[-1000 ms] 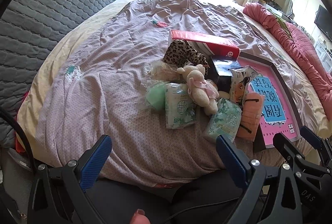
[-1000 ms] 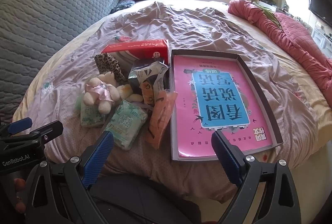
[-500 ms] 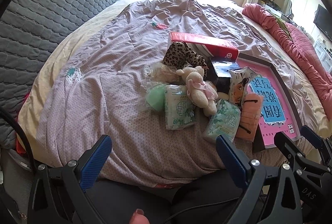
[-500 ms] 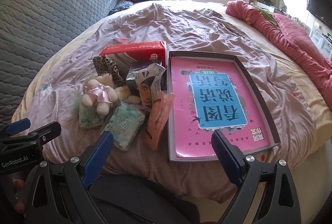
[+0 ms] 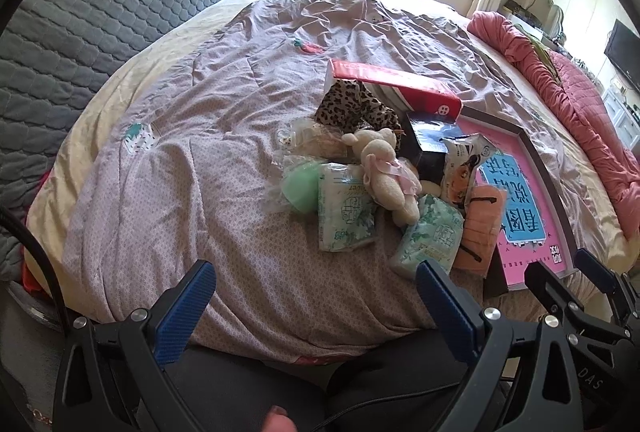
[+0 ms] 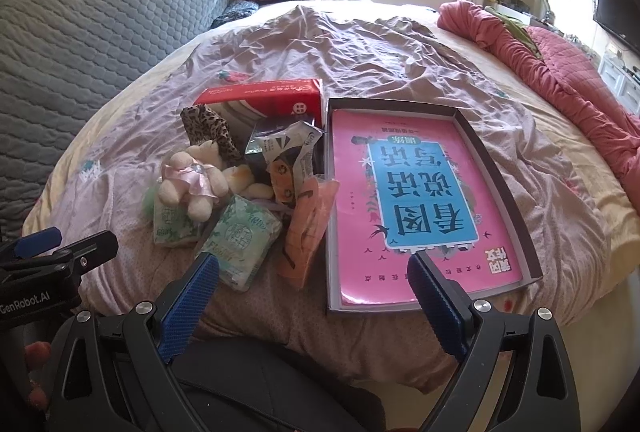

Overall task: Organize soft objects
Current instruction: 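Grasp the green Flower tissue pack with the right tool while the left grasps the bagged green ball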

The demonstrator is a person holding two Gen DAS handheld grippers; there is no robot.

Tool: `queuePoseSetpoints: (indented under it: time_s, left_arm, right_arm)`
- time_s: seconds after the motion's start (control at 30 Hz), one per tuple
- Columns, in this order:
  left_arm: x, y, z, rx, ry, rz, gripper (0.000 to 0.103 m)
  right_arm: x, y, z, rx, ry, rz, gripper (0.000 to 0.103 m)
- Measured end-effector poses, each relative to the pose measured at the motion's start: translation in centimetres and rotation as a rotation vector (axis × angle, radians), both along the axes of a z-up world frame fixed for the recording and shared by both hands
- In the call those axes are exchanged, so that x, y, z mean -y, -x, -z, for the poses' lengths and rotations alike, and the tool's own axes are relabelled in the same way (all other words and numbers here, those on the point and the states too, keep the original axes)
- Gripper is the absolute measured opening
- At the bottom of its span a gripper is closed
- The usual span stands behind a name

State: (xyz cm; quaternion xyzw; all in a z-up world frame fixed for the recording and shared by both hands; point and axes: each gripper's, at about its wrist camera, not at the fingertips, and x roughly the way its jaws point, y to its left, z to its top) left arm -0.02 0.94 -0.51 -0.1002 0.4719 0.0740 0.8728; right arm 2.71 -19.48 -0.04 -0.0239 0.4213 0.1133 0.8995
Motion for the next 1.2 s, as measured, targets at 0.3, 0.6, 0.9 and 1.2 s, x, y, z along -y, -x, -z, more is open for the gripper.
queuePoseSetpoints:
  time_s: [0.3, 0.6, 0.9, 1.2]
  left_arm:
    - [-1.9, -0.3, 1.3, -0.023, 0.059, -0.031, 0.101]
    - [-3.1, -1.5, 3.2, -0.053, 0.135, -0.026, 0.101]
    - [-4.4, -3.9, 6.2, -0.104, 0.231, -0.012, 0.092]
    - [-8.1, -5.7, 6.9, -0.081, 0.249, -0.053, 0.090]
  right_arm:
    - [-0.9, -0.4, 0.7, -0.026, 0.006, -0.025, 0.095]
    - [-2.3, -1.8, 1.7, -0.061, 0.007, -0.046, 0.095]
    - [-5.6, -3.9, 4.0, -0.157, 0.021, -0.088, 0.095]
    - [-7.6, -5.7, 6.0, -0.194, 0.023, -0.040, 0.095]
